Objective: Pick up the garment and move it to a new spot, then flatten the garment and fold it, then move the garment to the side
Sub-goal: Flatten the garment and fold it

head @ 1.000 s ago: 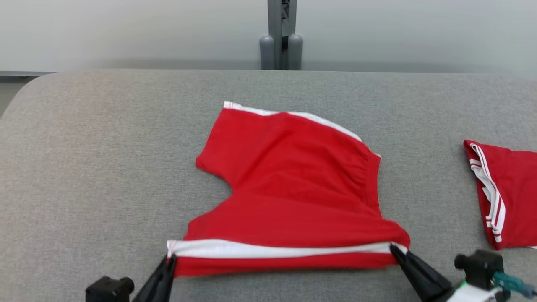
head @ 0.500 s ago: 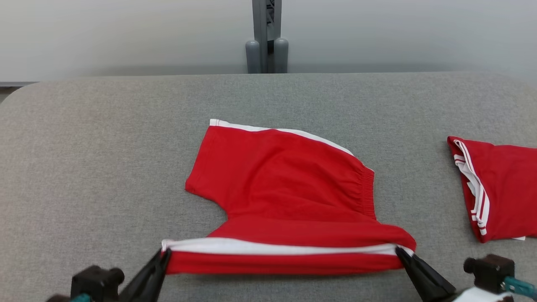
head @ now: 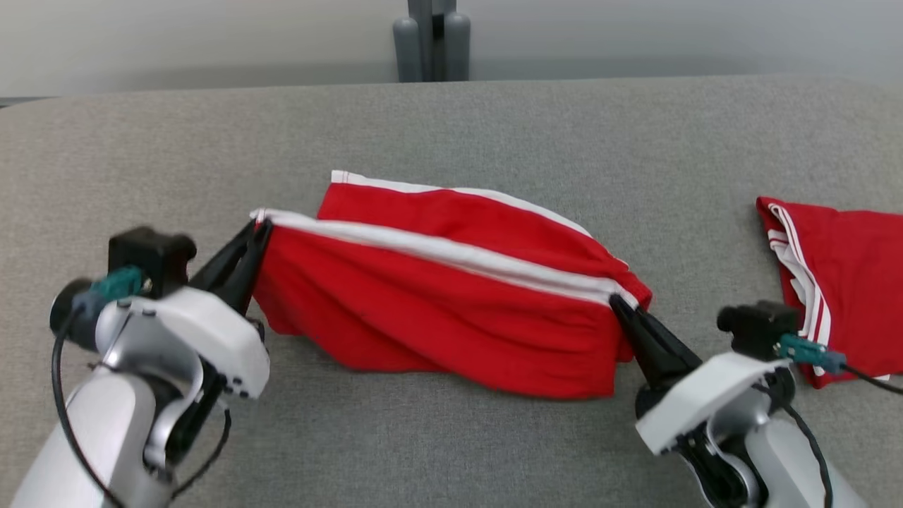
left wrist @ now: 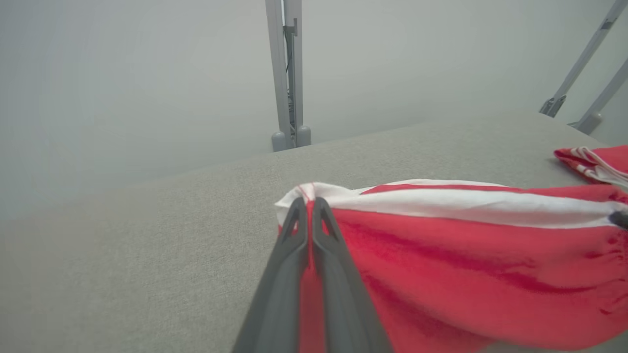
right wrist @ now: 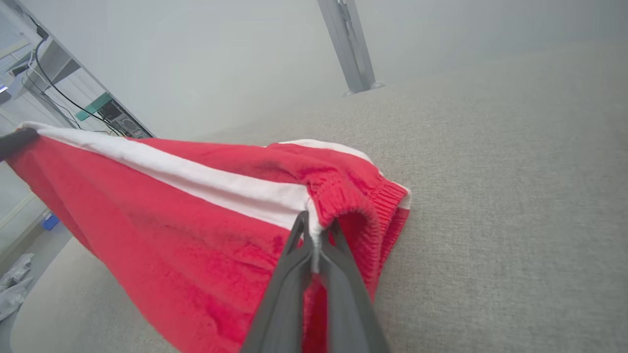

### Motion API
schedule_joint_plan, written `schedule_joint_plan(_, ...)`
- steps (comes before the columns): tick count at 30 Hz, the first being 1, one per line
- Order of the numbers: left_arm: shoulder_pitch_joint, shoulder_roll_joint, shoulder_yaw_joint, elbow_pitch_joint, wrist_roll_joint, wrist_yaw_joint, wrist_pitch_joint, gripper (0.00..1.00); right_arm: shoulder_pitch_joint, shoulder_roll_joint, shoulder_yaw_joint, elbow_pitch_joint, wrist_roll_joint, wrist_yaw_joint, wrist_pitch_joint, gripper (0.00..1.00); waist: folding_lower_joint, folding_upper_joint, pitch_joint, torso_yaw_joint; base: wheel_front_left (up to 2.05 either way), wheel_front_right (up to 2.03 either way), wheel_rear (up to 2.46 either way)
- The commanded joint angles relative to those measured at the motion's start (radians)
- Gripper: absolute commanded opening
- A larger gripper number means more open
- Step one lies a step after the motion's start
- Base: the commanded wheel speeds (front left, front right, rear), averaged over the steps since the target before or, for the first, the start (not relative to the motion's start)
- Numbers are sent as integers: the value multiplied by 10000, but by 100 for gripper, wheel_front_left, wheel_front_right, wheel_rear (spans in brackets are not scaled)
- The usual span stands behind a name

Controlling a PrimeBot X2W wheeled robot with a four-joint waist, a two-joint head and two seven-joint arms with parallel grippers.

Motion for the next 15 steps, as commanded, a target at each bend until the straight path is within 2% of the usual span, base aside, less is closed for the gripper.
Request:
schedule_joint_plan(1,-469,-54,-41,438,-57,-133,-25,0,-301,57,70,133,74,5,26,0,0,0,275,-133,0,0,0)
schedule_joint_plan(8,-2902,-569,-436,3556,-169,-868,-287,0,-1863,100,659,1306,298,3,-321,0,0,0,1018,-362,0,0,0)
schedule_joint_plan(15,-4611,-955,-616,6172,-153,-1146,-1228,0,-3194,205,1308,2438,713,5,-990,0,0,0,1602,-757,0,0,0)
